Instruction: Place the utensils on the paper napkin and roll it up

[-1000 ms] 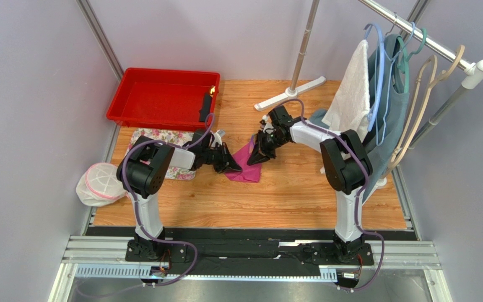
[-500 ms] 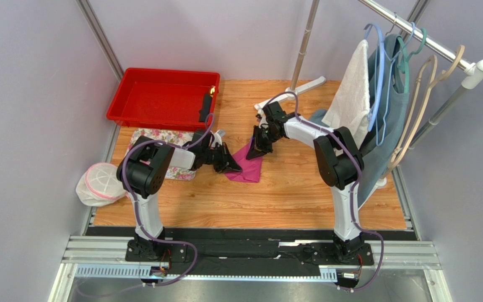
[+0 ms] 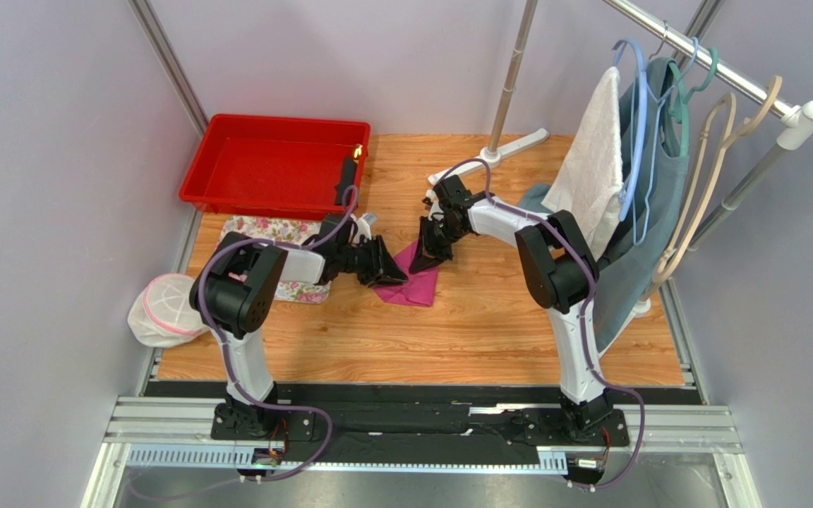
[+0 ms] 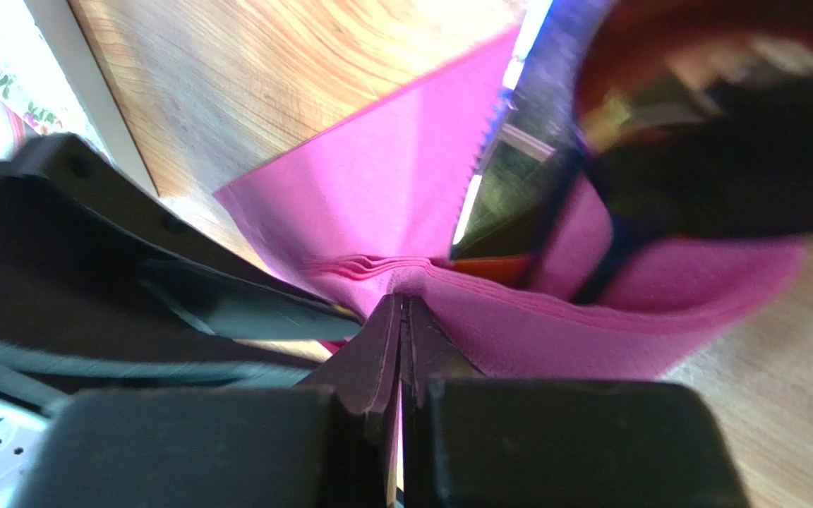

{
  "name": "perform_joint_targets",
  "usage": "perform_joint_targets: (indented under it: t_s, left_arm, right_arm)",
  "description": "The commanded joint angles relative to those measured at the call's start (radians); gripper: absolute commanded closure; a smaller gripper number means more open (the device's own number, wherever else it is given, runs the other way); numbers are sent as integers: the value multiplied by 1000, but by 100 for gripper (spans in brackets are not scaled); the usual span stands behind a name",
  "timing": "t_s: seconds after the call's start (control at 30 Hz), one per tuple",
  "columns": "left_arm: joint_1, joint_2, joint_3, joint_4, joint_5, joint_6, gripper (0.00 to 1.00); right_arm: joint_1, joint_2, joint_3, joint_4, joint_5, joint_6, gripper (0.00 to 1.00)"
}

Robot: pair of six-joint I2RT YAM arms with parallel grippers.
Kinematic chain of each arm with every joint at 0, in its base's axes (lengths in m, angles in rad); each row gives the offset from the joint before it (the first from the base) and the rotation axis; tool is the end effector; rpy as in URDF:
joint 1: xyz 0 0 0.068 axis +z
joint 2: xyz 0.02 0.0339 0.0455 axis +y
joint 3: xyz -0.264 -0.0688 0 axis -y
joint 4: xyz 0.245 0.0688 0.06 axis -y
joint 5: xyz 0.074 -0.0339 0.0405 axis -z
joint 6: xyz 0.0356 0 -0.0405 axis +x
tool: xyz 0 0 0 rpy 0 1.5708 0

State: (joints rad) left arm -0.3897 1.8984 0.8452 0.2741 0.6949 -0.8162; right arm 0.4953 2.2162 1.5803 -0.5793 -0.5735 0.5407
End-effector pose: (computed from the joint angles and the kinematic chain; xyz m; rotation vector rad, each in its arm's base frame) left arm 0.3155 -0.1542 0.1090 -0.1615 2.5581 -1.3566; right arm 0.3847 0.2298 0.1298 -0.0893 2.9507 1.0175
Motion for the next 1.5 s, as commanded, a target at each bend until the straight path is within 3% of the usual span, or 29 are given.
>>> perform_joint_targets:
  t_s: [0.0,0.17,0.47,0.7,0.87,1.0,1.07,1.17,1.27,1.47]
  left_arm:
    - [20,-122,17,4,17,72,57]
    - [18,-163,-3,-6,72,80,53]
    - [-49,-46,11,138,83,-9,77]
    - [-48,59,54,30,-3,-32,94]
    - [-43,96,32,25,-31,-49,100]
    - [-43,108,35,11,-40,-52,100]
    - [-43,113,35,2,-43,-52,100]
    - [-41,116,32,7,-43,-60,100]
    - [-43,119,34,8,-43,-67,100]
    - [-41,116,34,11,-46,-72,100]
  right_arm:
    - [3,63,32,-43,81,-94,100]
    - [-14,62,44,-51,86,-130,100]
    - [-29,77,43,-82,44,-208,100]
    - [-37,95,87,-105,20,-223,100]
    - [-44,96,124,-117,8,-235,100]
    - [-46,41,132,-119,-52,-232,87]
    - [-46,13,136,-116,-80,-217,73]
    - [-46,-35,132,-111,-118,-188,64]
    - [-47,-65,115,-108,-141,-150,65]
    - [-38,-102,38,-79,-109,-91,78]
